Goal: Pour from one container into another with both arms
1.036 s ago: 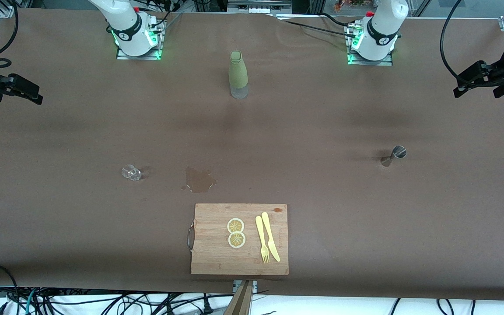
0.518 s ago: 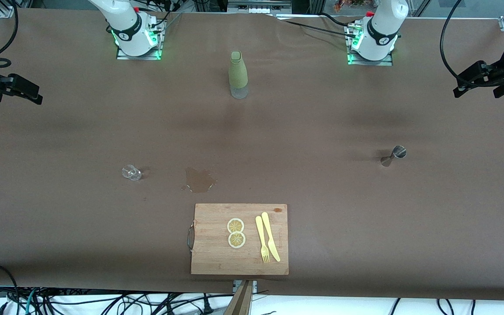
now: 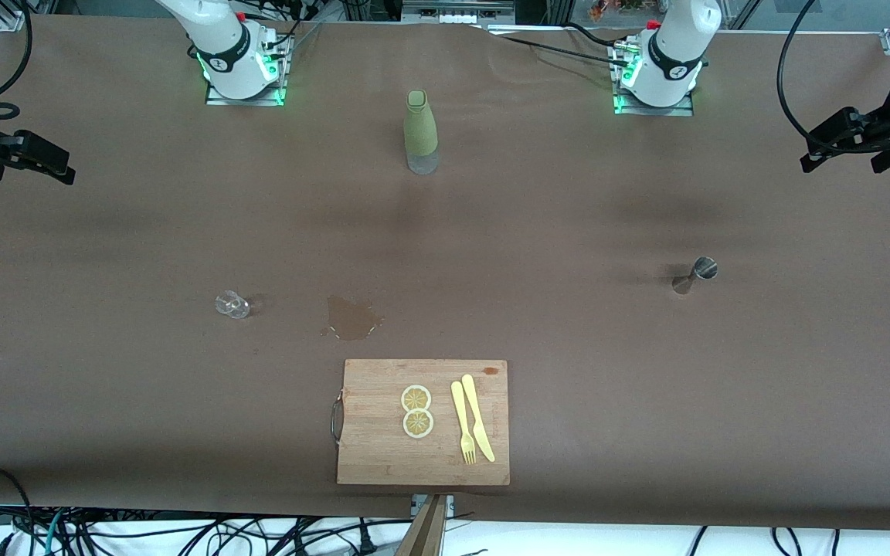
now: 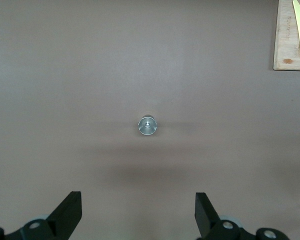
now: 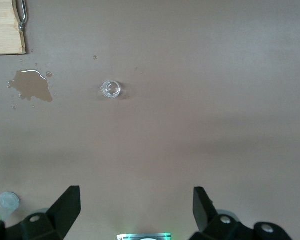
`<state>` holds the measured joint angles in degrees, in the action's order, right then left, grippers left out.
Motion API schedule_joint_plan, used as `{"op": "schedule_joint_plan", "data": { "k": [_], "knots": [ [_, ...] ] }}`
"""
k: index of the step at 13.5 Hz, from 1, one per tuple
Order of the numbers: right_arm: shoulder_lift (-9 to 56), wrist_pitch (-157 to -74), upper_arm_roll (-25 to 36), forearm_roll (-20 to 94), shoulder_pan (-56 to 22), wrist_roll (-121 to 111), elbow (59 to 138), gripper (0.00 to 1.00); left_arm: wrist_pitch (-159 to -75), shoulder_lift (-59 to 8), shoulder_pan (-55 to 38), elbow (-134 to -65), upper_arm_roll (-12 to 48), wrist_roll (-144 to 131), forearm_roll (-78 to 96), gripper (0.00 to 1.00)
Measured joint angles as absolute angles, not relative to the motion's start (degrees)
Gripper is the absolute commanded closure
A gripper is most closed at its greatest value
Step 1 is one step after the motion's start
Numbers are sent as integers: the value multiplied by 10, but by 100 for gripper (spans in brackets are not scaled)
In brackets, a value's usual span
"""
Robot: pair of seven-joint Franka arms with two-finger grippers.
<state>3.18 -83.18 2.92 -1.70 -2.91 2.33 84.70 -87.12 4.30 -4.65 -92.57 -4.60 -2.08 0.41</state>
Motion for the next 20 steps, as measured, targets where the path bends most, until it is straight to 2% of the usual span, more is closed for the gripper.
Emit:
{"op": "schedule_joint_plan", "data": {
  "k": [20],
  "knots": [
    [32,-832,29,-17,-29,23,847,0,-862,43,-46,-923,-48,-20,0,0]
  ]
}}
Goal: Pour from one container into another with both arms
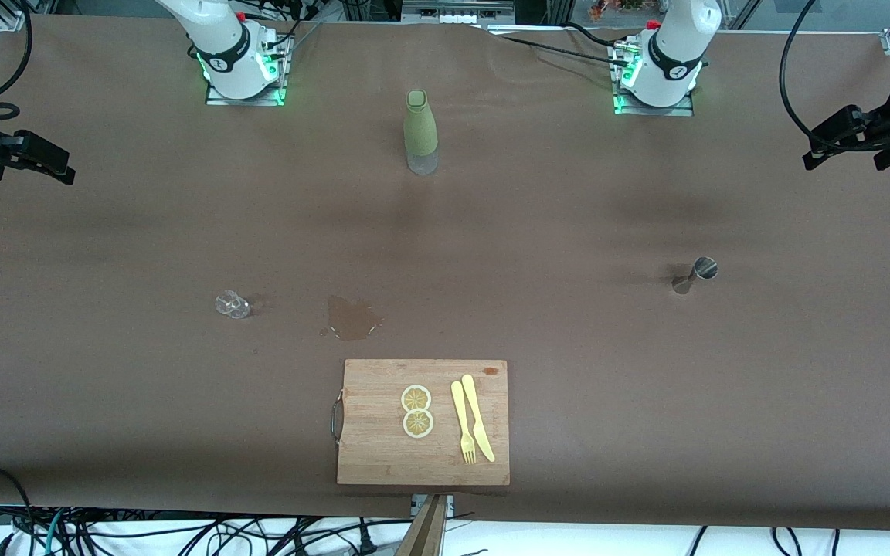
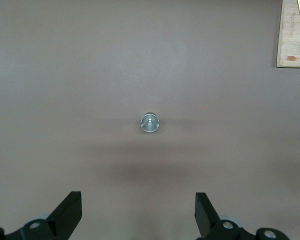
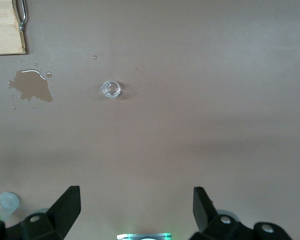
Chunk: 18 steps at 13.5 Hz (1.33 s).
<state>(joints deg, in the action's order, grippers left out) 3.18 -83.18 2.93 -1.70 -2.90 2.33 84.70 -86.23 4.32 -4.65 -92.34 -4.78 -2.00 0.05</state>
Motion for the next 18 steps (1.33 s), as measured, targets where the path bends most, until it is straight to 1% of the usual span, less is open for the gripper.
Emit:
{"op": "schedule_joint_plan", "data": {
  "k": [11,14,18],
  "knots": [
    [32,-832,29,-17,-29,23,847,0,-863,42,-46,-923,-51,-1,0,0],
    [32,-832,30,-17,-28,23,847,0,-879,27,-22,-925,-69,121,0,0],
    [37,-832,38,-17,-22,24,847,0,-897,-13,30,-928,-74,272,16,0]
  ]
}}
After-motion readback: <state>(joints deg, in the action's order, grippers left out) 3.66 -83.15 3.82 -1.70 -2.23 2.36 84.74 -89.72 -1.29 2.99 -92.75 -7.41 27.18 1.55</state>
